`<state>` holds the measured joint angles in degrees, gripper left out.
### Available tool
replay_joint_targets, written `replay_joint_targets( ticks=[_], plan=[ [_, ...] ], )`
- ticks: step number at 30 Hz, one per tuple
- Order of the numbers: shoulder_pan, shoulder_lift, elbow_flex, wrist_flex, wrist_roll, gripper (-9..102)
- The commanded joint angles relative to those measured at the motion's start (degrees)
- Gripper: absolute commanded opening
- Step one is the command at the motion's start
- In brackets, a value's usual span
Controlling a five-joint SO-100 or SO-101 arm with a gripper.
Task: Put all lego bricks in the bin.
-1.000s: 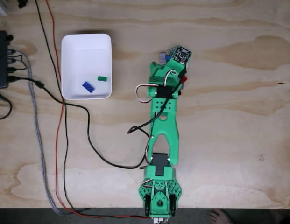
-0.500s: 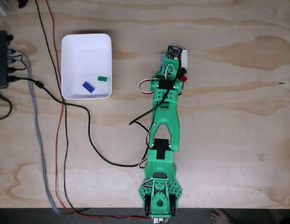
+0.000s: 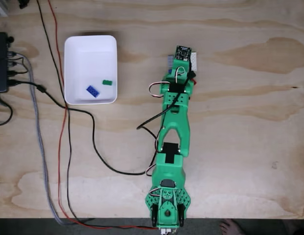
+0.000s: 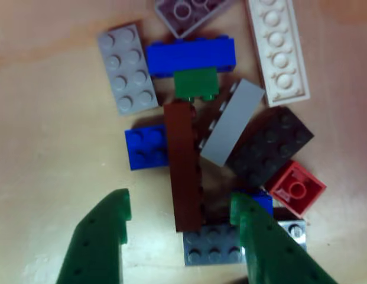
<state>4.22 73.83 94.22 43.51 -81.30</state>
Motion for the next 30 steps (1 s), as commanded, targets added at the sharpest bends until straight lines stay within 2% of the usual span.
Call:
replay_joint_targets(
  ticks=[1, 8, 10, 14, 20, 24, 30],
  plan=[
    [0.88, 0.26, -1.85, -0.62, -0.53, 14],
    [-0.53, 2.02, 1.85, -2.81, -0.35, 0],
    [-1.14, 5.45, 3.96, -4.04, 1.76, 0],
    [-4.13, 21.01, 9.58, -2.46, 7.47, 0],
    [-10.55, 39.81, 13.36, 3.6, 6.94, 0],
    [-10.9, 37.53, 12.04, 3.69, 7.29, 18],
    [-5.71, 18.54, 8.61, 0.26, 6.06, 21]
  ],
)
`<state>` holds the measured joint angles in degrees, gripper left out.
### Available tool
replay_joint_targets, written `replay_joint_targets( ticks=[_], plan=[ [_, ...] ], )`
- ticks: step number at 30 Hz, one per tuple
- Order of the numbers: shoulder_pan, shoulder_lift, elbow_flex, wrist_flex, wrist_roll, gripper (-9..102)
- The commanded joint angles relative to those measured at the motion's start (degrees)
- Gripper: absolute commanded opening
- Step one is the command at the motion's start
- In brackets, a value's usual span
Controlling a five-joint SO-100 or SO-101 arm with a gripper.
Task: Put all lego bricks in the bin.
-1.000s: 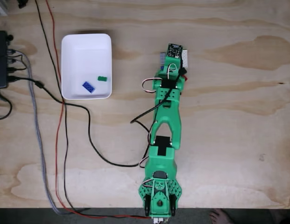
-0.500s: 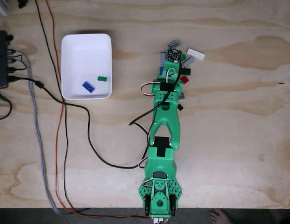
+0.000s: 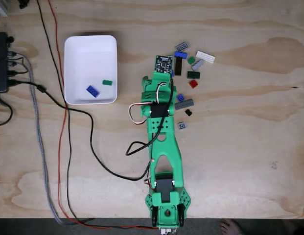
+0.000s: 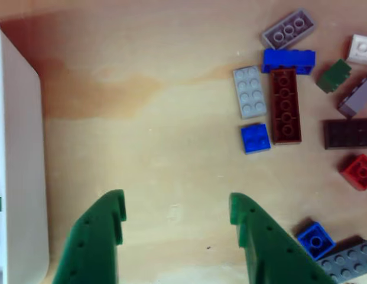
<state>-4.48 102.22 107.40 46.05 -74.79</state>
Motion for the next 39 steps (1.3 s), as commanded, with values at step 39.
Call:
replay_joint_targets(
  ticks=[39],
  plan=[
    [5.27, -31.82, -12.48, -17.49, -6.86, 17]
  ],
)
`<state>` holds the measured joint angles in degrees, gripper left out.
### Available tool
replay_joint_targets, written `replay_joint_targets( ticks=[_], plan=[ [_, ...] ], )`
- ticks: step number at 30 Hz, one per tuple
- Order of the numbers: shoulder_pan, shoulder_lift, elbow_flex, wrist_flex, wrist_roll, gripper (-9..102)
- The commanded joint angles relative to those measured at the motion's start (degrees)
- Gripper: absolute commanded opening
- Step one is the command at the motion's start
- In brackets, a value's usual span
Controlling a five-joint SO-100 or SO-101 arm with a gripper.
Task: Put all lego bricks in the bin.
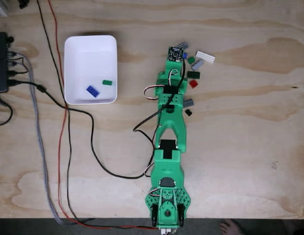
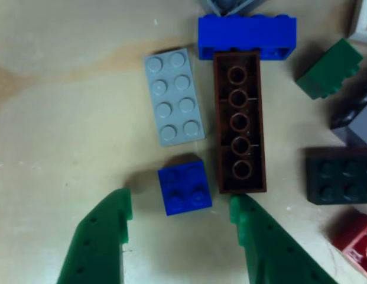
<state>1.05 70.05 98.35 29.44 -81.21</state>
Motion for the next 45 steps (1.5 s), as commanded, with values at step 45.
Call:
replay_joint_targets(
  ticks=[45],
  plan=[
    [-15.47, 28.56, -15.29, 23.55, 26.02, 22]
  ],
)
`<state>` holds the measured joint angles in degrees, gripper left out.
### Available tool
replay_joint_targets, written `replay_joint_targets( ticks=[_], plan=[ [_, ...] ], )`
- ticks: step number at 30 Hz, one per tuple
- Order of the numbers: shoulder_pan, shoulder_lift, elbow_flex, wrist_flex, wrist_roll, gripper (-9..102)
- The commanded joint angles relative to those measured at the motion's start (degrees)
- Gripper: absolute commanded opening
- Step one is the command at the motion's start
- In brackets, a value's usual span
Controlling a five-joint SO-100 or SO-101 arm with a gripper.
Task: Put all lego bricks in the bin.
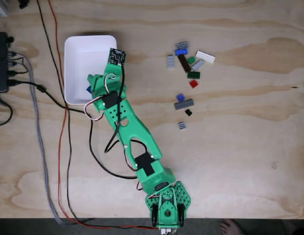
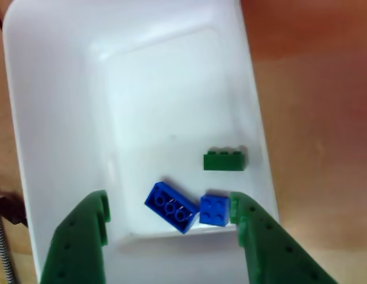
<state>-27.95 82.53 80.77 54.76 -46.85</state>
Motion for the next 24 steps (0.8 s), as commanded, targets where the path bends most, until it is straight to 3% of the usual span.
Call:
replay_joint_targets(
  ticks=[1, 5, 24],
  plan=[
    [17.75, 17.23, 6.15, -2.2, -14.15, 22],
    [26.63, 13.71, 24.52, -15.47, -29.18, 23],
    [31.9, -9.4, 18.81, -28.74, -32.78, 23]
  ],
)
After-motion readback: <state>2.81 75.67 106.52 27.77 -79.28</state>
